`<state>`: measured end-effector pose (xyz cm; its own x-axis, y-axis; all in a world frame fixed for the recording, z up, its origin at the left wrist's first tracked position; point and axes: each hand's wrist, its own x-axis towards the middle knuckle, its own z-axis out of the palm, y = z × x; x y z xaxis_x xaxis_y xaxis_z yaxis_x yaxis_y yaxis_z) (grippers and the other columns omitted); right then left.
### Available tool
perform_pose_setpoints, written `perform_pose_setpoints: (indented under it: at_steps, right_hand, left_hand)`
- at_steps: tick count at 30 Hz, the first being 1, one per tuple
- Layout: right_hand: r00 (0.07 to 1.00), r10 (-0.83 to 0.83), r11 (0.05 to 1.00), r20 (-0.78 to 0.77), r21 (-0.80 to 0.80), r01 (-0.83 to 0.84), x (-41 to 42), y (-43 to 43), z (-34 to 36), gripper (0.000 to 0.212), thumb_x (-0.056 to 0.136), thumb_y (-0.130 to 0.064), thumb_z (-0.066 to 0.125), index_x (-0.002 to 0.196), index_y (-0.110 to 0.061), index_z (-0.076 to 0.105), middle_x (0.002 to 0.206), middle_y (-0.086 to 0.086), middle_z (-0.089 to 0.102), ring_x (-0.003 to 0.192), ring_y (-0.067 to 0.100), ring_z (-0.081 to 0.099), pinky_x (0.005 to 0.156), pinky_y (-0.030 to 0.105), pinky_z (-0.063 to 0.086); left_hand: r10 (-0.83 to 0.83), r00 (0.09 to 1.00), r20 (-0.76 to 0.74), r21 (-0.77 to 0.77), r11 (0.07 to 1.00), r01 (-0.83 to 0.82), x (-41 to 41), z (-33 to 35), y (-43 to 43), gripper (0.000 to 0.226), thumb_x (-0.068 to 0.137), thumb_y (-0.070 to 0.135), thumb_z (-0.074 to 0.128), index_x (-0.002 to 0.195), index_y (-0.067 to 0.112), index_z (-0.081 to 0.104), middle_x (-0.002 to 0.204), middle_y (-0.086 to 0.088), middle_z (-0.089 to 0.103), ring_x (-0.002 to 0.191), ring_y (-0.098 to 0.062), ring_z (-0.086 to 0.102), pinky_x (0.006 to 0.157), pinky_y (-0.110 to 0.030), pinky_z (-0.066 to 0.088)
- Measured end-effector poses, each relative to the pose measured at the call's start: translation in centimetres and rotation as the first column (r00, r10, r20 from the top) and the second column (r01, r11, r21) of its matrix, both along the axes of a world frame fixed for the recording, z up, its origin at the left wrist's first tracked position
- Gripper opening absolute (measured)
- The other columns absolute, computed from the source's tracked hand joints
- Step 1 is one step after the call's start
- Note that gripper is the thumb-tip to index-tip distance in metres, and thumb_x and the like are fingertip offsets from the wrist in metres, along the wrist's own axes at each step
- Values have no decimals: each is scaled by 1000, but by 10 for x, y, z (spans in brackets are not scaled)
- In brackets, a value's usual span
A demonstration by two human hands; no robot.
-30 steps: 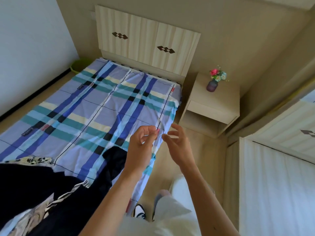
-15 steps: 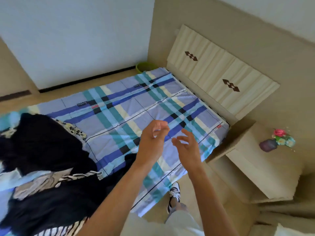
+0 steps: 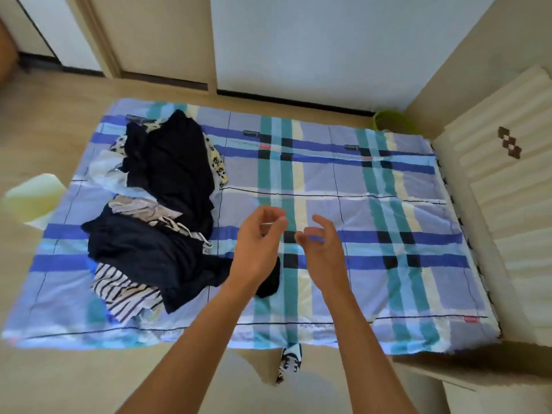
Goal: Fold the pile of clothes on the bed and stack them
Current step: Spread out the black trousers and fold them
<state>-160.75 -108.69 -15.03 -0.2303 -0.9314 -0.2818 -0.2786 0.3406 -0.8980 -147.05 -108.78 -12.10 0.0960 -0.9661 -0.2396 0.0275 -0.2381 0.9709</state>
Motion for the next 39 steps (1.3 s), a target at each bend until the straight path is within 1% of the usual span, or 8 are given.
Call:
perform_pose_setpoints:
  at_steps: [3, 6, 10, 16, 19, 25, 29, 39]
  right_hand:
    - [998, 59, 997, 28, 51, -60, 2, 1, -26, 49, 93, -27, 70, 137, -27, 49, 120, 1, 64, 96, 17, 66, 76, 21, 44]
    - [990, 133, 986, 39, 97, -136, 12, 3, -57, 49, 94, -25, 68, 139, -24, 48, 121, 0, 63, 95, 13, 65, 69, 9, 44]
    - [981, 193, 968, 32, 157, -195, 29, -2, -122, 54, 94, -27, 68, 142, -20, 46, 125, 2, 61, 92, 8, 64, 65, 7, 47]
    - [975, 222, 956, 17, 192, -221, 44, -10, -237, 55, 94, -27, 68, 144, -20, 46, 121, 0, 60, 84, -3, 62, 68, 10, 46]
    - [967, 253, 953, -14, 177, -246, 45, -16, -301, 55, 93, -28, 68, 143, -21, 46, 119, -1, 60, 83, -3, 62, 67, 9, 46]
    - [947, 315, 947, -61, 88, -309, 42, -29, -434, 54, 92, -26, 71, 140, -27, 47, 117, -4, 60, 82, -13, 60, 67, 3, 46]
    - [901, 421, 903, -105, -49, -428, 39, -34, -500, 56, 91, -26, 71, 142, -26, 47, 116, -7, 59, 90, -4, 62, 77, 12, 52]
    - [885, 454, 827, -99, -322, -460, 32, -44, -552, 46, 89, -14, 73, 131, -22, 56, 107, -3, 62, 85, 14, 67, 77, 21, 54]
  left_hand:
    - [58, 997, 53, 38, 997, -60, 2, -21, 12, 14, 91, 34, 59, 99, 26, 66, 98, 6, 70, 97, -17, 66, 87, -42, 55]
    - [87, 991, 104, 81, 992, -96, 7, -53, 21, 8, 97, 21, 60, 102, 20, 66, 98, 6, 69, 93, -12, 66, 82, -29, 50]
    - [70, 985, 160, 136, 986, -92, 22, -116, 21, 8, 97, 13, 59, 102, 13, 66, 94, 4, 69, 84, -4, 64, 79, -19, 48]
    - [56, 972, 227, 185, 978, -99, 53, -240, 16, 15, 92, 25, 59, 102, 16, 66, 94, 0, 69, 89, -17, 66, 86, -36, 56]
    - [54, 966, 253, 179, 978, -102, 62, -303, 13, 17, 92, 27, 58, 103, 18, 66, 95, 1, 69, 87, -16, 65, 82, -35, 55]
    - [39, 954, 296, 135, 987, -82, 62, -439, 5, 20, 89, 28, 59, 104, 18, 67, 99, 4, 70, 93, -13, 67, 80, -27, 51]
    - [30, 949, 314, 63, 997, -53, 63, -520, -3, 13, 91, 24, 60, 102, 22, 66, 99, 6, 70, 95, -10, 67, 81, -25, 49]
    - [-62, 965, 254, -99, 991, 90, 51, -572, -16, 16, 88, 31, 59, 100, 24, 67, 98, 10, 72, 94, -5, 69, 77, -17, 47]
